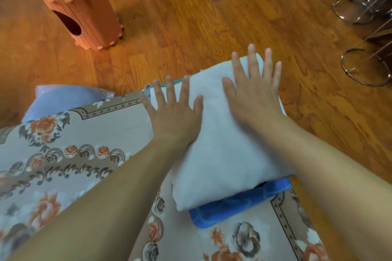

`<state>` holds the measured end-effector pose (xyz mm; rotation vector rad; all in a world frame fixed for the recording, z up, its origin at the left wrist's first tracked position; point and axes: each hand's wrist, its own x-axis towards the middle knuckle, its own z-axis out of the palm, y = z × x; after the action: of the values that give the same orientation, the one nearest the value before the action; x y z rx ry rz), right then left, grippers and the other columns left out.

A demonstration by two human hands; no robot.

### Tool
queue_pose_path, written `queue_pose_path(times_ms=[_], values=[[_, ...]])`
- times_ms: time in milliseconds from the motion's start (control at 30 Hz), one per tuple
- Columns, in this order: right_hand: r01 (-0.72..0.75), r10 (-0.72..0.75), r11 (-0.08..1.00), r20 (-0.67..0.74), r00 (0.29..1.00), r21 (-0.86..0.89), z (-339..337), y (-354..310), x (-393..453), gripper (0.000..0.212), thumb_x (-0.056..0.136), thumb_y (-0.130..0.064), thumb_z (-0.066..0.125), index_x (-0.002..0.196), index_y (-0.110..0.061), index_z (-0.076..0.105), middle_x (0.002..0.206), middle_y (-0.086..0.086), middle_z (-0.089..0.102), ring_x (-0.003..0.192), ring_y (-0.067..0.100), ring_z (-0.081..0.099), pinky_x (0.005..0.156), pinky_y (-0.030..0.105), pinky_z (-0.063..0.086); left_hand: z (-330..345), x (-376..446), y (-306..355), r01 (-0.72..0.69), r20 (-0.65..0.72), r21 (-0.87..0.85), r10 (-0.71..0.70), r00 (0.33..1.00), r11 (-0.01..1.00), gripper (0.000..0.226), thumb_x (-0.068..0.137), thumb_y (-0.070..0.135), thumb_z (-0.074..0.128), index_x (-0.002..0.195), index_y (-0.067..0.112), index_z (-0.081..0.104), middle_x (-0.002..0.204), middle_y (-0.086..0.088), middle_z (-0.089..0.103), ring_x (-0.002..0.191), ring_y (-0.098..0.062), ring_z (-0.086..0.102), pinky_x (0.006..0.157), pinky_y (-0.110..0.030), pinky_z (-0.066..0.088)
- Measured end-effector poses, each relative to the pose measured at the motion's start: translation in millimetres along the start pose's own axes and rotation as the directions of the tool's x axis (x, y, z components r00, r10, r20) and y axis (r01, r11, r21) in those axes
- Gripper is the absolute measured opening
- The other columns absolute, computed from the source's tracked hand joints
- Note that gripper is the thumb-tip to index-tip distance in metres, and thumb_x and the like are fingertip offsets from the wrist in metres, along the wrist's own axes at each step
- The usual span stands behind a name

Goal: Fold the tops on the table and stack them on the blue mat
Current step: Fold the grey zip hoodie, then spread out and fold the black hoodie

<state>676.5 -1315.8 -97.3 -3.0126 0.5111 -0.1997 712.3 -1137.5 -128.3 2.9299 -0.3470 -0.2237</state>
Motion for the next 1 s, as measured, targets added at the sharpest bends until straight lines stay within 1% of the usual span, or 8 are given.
queue_pose_path(times_ms=[67, 267, 433, 533, 667, 800, 933, 1000], values=[[0.027, -0.027, 1.000, -0.007, 1.000, 0.013, -5, -8, -26, 0.066, 0.101, -0.060, 0.013, 0.160, -0.032, 0.002, 0.168, 0.002, -0.008, 0.153, 0.035, -0.014, 0.119, 0.056, -0.012, 0, -3, -1, 0.003, -0.027, -0.008, -0.003, 1.000, 1.000, 0.066, 0.099, 0.066, 0.002, 0.159, 0.041, -0.009, 0.171, 0.000, -0.006, 0.154, -0.032, -0.018, 0.118, -0.065, -0.010], [-0.024, 0.020, 1.000, 0.253, 0.967, 0.012, 10, 11, -38, 0.071, 0.097, -0.068, 0.006, 0.159, -0.035, -0.005, 0.168, -0.001, -0.014, 0.153, 0.029, -0.017, 0.122, 0.058, -0.006, -16, -6, -41, -0.083, 0.018, 0.042, 0.082, 0.996, 0.996, 0.065, 0.100, 0.066, 0.003, 0.160, 0.041, -0.008, 0.170, -0.003, -0.011, 0.155, -0.028, -0.016, 0.124, -0.054, -0.006], [0.041, -0.049, 0.998, 0.166, 0.985, 0.049, -44, -51, -61, 0.064, 0.102, -0.055, 0.012, 0.161, -0.029, 0.005, 0.168, 0.005, -0.007, 0.154, 0.031, -0.012, 0.122, 0.052, -0.008, -68, -68, -90, -0.005, -0.025, -0.071, 0.003, 1.000, 0.997, 0.065, 0.106, 0.054, 0.020, 0.162, 0.032, -0.001, 0.170, -0.010, -0.006, 0.156, -0.032, -0.009, 0.125, -0.050, 0.000], [0.159, -0.198, 0.974, 0.266, 0.943, 0.159, -69, -128, -97, 0.062, 0.105, -0.049, 0.025, 0.161, -0.027, 0.008, 0.168, 0.008, -0.003, 0.154, 0.031, -0.008, 0.122, 0.049, -0.006, -102, -148, -137, 0.047, 0.151, -0.094, -0.032, 0.988, 0.995, 0.064, 0.107, 0.049, 0.027, 0.163, 0.026, 0.007, 0.170, -0.010, 0.008, 0.156, -0.031, 0.006, 0.125, -0.047, 0.010], [0.311, -0.397, 0.915, 0.429, 0.811, 0.258, -91, -243, -158, 0.062, 0.105, -0.045, 0.033, 0.160, -0.025, 0.012, 0.168, 0.008, 0.008, 0.153, 0.033, 0.004, 0.124, 0.047, 0.009, -149, -256, -226, 0.293, 0.401, -0.246, -0.178, 0.898, 0.924, 0.056, 0.108, 0.043, 0.034, 0.159, 0.021, 0.029, 0.157, -0.005, 0.043, 0.138, -0.026, 0.046, 0.112, -0.037, 0.038], [0.386, -0.530, 0.846, 0.501, 0.684, 0.369, -121, -365, -223, 0.058, 0.105, -0.036, 0.040, 0.158, -0.023, 0.023, 0.163, 0.008, 0.024, 0.148, 0.032, 0.019, 0.121, 0.044, 0.023, -193, -347, -340, 0.500, 0.400, -0.278, -0.374, 0.837, 0.820, 0.047, 0.107, 0.040, 0.039, 0.150, 0.022, 0.045, 0.139, -0.003, 0.061, 0.113, -0.023, 0.063, 0.094, -0.037, 0.052], [0.512, -0.644, 0.765, 0.497, 0.582, 0.391, -148, -505, -301, 0.054, 0.105, -0.032, 0.042, 0.156, -0.018, 0.030, 0.158, 0.008, 0.034, 0.144, 0.031, 0.029, 0.114, 0.043, 0.032, -228, -445, -473, 0.601, 0.346, -0.394, -0.494, 0.798, 0.695, 0.043, 0.107, 0.039, 0.041, 0.145, 0.024, 0.050, 0.138, 0.001, 0.060, 0.088, -0.017, 0.065, 0.077, -0.034, 0.053], [0.546, -0.671, 0.739, 0.504, 0.543, 0.395, -153, -581, -351, 0.052, 0.105, -0.032, 0.043, 0.154, -0.018, 0.032, 0.156, 0.009, 0.037, 0.143, 0.031, 0.032, 0.111, 0.043, 0.036, -238, -499, -545, 0.619, 0.320, -0.445, -0.531, 0.784, 0.647, 0.039, 0.106, 0.039, 0.043, 0.141, 0.025, 0.055, 0.135, 0.002, 0.062, 0.093, -0.016, 0.064, 0.082, -0.034, 0.053]])
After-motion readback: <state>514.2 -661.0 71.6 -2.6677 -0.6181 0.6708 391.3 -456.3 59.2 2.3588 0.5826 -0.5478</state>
